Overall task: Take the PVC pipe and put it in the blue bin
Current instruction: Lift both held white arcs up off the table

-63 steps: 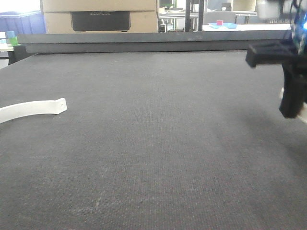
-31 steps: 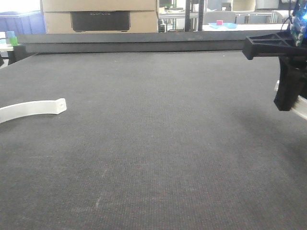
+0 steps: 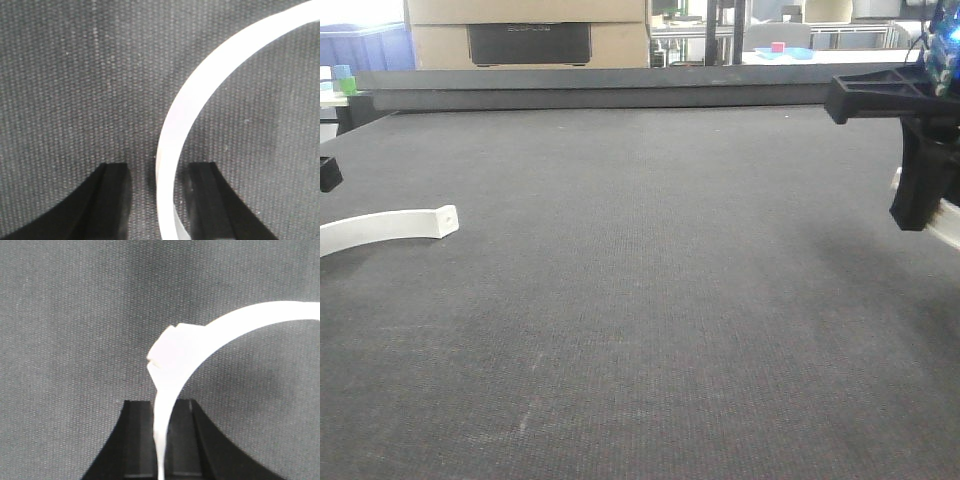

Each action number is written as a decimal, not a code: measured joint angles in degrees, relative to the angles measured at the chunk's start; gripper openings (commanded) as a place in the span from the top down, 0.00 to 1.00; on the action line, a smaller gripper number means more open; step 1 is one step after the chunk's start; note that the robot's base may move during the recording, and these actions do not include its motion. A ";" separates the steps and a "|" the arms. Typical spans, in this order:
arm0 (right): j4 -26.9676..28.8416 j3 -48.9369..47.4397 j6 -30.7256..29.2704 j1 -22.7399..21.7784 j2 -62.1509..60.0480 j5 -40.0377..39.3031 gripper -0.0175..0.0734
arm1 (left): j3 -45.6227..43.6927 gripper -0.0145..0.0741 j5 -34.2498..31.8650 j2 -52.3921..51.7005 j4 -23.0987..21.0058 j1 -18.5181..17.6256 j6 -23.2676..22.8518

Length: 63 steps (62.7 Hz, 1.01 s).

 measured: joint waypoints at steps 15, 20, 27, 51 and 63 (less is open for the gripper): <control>0.00 0.00 -0.13 0.00 0.00 0.00 0.99 | -0.90 0.72 1.59 1.69 0.77 0.00 0.00; 0.00 0.00 -0.13 0.00 0.00 0.00 0.99 | -1.11 0.86 2.01 1.83 0.77 0.00 0.00; 0.00 0.00 -0.13 0.00 0.00 0.00 0.99 | -1.36 0.96 2.64 1.83 0.77 0.00 0.00; 0.00 0.00 -0.13 0.00 -3.21 -0.60 0.99 | -2.70 0.96 8.77 -8.03 -1.81 0.00 0.00; -0.13 0.00 -0.13 0.00 -9.50 -3.99 0.99 | -2.82 0.96 7.66 -20.42 -4.87 -1.17 0.00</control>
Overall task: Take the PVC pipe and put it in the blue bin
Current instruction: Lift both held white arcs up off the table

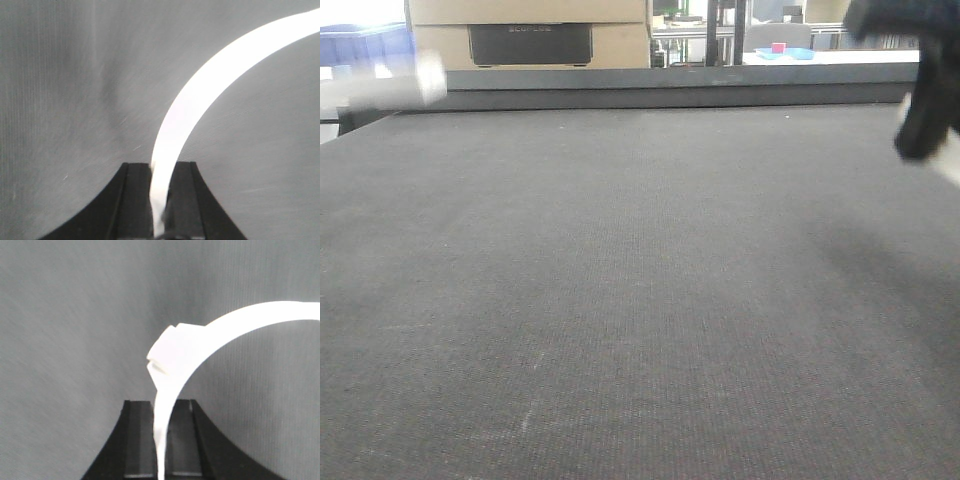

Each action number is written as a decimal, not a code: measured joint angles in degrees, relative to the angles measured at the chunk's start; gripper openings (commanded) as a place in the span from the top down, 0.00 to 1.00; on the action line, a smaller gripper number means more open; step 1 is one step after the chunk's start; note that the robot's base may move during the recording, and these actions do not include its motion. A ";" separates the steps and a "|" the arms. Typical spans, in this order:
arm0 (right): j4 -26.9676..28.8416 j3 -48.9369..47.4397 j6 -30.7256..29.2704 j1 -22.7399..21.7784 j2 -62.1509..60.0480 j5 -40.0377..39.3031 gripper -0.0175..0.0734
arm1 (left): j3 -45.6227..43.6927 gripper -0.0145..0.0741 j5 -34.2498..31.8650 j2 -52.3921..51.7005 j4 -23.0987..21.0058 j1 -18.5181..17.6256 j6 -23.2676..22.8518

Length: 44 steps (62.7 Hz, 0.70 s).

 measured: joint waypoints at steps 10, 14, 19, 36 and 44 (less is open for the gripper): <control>-1.24 0.00 0.00 0.00 -5.52 -4.80 0.99 | 0.00 0.96 -5.97 -8.97 -3.09 -2.02 0.00; -2.55 0.00 0.00 0.00 -7.87 -6.29 0.99 | 0.73 0.96 -9.48 -12.53 -3.38 -3.24 0.00; -4.79 0.27 0.00 0.00 -11.23 -8.04 0.99 | 2.43 0.96 -15.08 -16.47 -3.65 -4.71 0.00; -11.51 10.53 0.00 0.00 -26.97 -24.45 0.99 | 17.97 0.96 -33.66 -33.07 -3.76 -10.33 0.00; -11.66 16.39 0.00 0.00 -33.46 -28.50 0.99 | 25.61 0.96 -39.63 -39.14 -3.86 -10.58 0.00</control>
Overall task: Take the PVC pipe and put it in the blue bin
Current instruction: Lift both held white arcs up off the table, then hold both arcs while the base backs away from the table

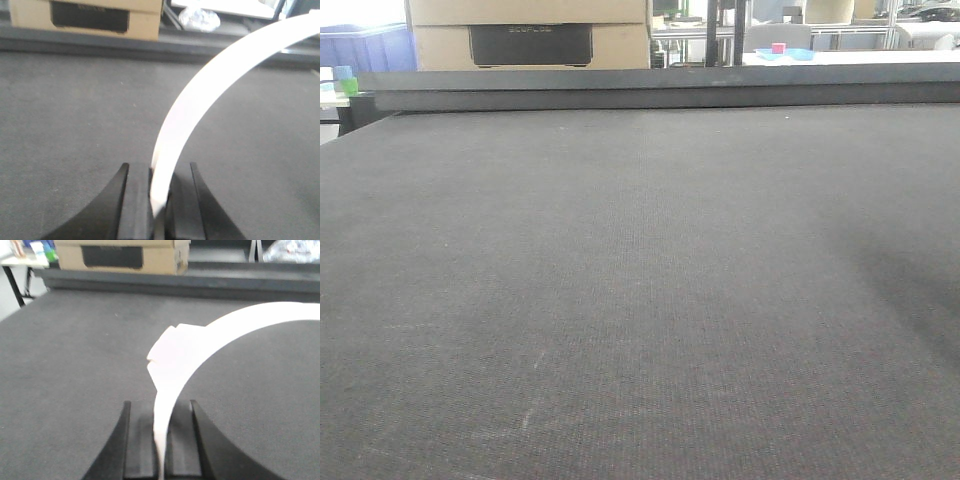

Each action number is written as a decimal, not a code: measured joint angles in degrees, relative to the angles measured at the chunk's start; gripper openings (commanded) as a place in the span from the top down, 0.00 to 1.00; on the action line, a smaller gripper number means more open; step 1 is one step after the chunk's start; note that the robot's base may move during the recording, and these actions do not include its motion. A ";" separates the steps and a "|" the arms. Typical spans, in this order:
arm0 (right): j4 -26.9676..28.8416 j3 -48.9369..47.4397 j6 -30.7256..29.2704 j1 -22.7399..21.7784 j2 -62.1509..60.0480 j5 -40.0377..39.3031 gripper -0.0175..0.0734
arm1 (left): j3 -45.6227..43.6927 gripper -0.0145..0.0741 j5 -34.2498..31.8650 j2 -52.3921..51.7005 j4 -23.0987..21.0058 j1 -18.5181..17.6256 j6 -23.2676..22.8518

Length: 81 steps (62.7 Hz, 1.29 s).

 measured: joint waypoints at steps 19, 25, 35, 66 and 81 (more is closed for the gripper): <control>-0.23 2.24 -0.10 0.00 -12.60 2.58 0.99 | 4.26 0.96 -3.34 -11.78 0.00 0.00 0.00; -0.23 2.24 -0.10 0.00 -15.59 2.85 0.99 | 4.26 0.96 -3.93 -13.79 0.00 0.00 0.00; -0.23 2.24 -0.10 0.00 -18.50 2.85 0.99 | 4.26 0.96 -4.22 -15.13 0.00 0.00 0.00; -0.23 2.24 -0.10 0.00 -19.04 2.97 0.99 | 4.31 0.96 -4.26 -15.15 0.00 0.00 0.00; -0.23 2.24 -0.10 0.00 -19.04 3.07 0.99 | 4.31 0.96 -4.26 -15.15 0.00 0.00 0.00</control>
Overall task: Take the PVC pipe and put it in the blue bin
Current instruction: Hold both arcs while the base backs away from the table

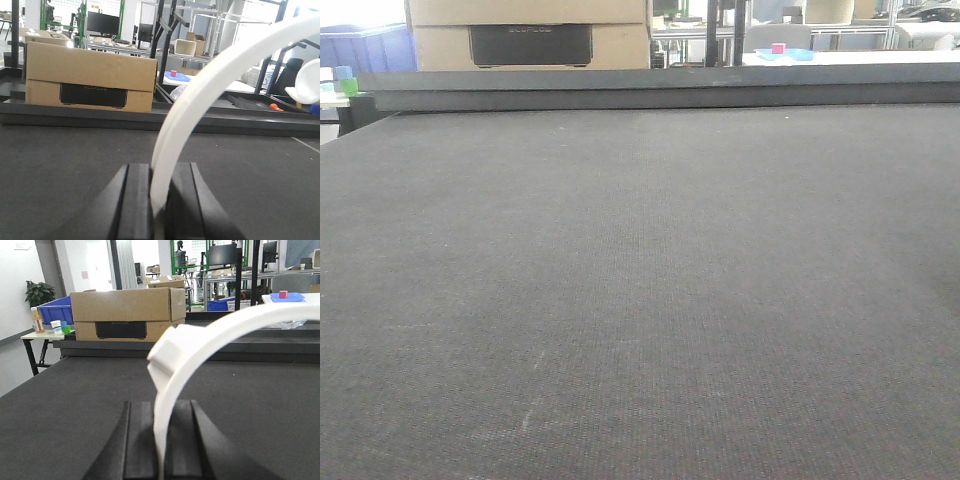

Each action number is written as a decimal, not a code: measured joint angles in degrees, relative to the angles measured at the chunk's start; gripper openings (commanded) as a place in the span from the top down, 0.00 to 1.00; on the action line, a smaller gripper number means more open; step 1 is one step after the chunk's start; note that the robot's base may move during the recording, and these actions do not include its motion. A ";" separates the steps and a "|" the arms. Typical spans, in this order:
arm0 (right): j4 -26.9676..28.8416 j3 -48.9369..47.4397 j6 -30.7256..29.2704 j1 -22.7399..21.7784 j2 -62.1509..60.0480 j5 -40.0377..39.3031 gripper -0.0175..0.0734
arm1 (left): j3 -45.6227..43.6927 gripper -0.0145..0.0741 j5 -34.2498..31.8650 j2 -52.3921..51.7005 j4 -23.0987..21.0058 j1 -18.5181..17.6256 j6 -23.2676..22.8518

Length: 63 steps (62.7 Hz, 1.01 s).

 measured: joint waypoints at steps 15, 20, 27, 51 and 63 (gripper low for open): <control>0.00 0.00 0.00 0.00 0.00 0.11 0.99 | 0.00 0.96 0.00 0.00 0.00 0.00 0.00; 0.00 0.00 0.00 0.00 0.00 0.11 0.99 | 0.00 0.96 0.00 0.00 0.00 0.00 0.00; 0.00 0.00 0.00 0.00 0.00 0.11 0.99 | 0.00 0.96 0.00 0.00 0.00 0.00 0.00; 0.00 0.00 0.00 0.00 0.00 0.11 0.99 | 0.00 0.96 0.00 0.00 0.00 0.00 0.00; 0.00 0.00 0.00 0.00 0.00 0.11 0.99 | 0.00 0.96 -0.09 -0.11 0.00 0.00 0.00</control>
